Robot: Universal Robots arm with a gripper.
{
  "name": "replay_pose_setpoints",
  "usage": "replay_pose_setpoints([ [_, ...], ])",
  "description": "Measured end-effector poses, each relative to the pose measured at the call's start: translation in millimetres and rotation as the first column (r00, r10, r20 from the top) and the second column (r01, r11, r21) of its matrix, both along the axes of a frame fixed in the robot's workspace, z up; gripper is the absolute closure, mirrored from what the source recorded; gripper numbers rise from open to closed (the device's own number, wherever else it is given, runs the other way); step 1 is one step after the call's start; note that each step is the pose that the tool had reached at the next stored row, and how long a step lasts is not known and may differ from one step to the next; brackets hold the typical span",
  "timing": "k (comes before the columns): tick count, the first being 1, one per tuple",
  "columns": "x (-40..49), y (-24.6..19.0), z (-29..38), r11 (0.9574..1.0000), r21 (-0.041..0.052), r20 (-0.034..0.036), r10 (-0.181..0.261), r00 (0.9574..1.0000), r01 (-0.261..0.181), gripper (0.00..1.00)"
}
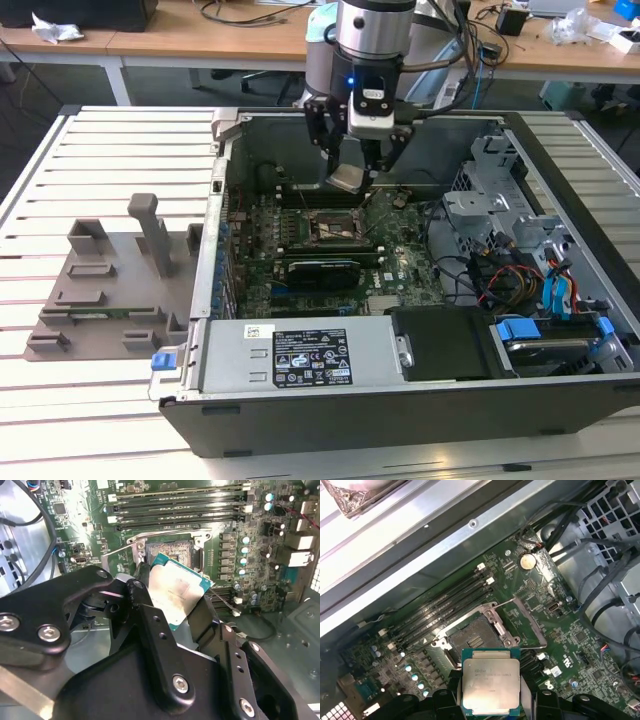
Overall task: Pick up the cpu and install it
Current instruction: 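Place the cpu into insertion slot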
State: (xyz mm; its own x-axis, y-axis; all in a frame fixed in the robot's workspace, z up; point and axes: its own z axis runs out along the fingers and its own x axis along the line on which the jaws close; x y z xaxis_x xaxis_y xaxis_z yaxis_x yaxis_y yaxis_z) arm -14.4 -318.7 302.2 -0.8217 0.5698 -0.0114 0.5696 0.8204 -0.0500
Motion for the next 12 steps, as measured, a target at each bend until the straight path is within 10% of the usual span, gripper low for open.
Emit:
replay_pose_setpoints([
  [12, 0.0, 0.0, -0.2, 0.994, -0.0021, 0.0001, -0.11, 0.994, 0.11, 0.45],
])
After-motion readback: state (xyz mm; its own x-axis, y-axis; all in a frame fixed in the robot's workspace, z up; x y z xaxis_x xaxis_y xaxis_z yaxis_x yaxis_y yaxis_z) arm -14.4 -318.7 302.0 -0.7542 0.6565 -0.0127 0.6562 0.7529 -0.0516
